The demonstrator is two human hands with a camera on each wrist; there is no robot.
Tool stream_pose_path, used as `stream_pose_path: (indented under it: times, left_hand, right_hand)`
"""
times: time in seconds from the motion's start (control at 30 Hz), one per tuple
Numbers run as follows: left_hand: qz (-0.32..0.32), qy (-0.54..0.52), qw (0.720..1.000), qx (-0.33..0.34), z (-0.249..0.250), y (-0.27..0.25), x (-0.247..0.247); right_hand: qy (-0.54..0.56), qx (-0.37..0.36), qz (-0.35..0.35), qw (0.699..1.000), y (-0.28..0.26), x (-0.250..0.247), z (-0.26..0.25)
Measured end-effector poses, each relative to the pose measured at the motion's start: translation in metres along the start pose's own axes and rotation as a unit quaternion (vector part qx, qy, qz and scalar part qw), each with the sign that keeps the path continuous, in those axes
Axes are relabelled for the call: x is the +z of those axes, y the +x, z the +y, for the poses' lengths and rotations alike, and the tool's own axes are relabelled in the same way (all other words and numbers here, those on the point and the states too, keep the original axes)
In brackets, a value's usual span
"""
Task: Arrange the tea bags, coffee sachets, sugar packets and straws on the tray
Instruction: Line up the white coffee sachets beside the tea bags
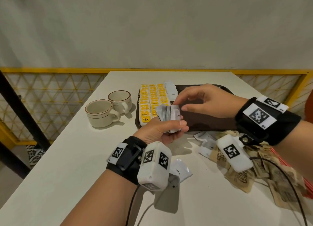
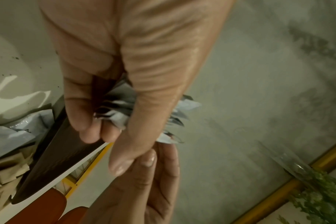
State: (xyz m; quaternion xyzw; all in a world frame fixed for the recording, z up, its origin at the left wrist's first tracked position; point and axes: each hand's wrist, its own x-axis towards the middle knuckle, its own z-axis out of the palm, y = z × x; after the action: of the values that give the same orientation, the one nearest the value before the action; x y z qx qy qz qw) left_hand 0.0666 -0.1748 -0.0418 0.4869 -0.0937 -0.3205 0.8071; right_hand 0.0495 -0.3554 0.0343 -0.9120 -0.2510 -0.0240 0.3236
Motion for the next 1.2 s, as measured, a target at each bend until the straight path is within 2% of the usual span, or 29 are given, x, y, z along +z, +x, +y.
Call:
stream_pose_path:
  times: [0.17, 0.27, 0.53, 0.67, 0.77, 0.87, 0.93, 1.07, 1.2]
  left_hand:
    - [-0.036, -0.002, 0.999, 0.004, 0.001, -0.002, 0.001]
    - [-0.051, 0.012, 0.999, -0.006, 0.001, -0.003, 0.001]
    - [-0.061, 0.024, 0.998, -0.019, 0.003, -0.005, 0.002]
    - [-0.068, -0.005, 0.998, -0.007, 0.003, -0.005, 0.001]
    - [-0.046, -0.035, 0.998, 0.009, 0.002, -0.001, 0.0]
    - [0.012, -0.057, 0.998, 0.025, 0.003, 0.002, 0.0]
    - [0.05, -0.065, 0.996, 0.031, 0.005, 0.003, -0.001]
    - [0.065, -0.101, 0.992, 0.032, 0.008, 0.004, -0.002]
    - [0.063, -0.145, 0.987, 0.036, 0.013, 0.006, -0.006]
  right_hand:
    - [0.051, 0.013, -0.003, 0.999, -0.001, 0.001, -0.003]
    - [0.028, 0.035, -0.018, 0.999, 0.001, 0.0, -0.002]
    - [0.019, 0.088, -0.108, 0.99, -0.001, 0.0, -0.006]
    - [0.109, 0.094, -0.072, 0.987, -0.003, 0.005, 0.0]
    - [0.18, 0.102, -0.051, 0.977, -0.004, 0.002, 0.002]
    - [0.347, 0.129, -0.026, 0.929, -0.001, -0.009, 0.007]
    - [0.404, 0.137, 0.017, 0.905, 0.005, -0.015, 0.014]
    - [0.357, 0.209, 0.091, 0.906, 0.032, -0.024, 0.042]
    - [0.225, 0.341, 0.094, 0.908, 0.063, -0.019, 0.086]
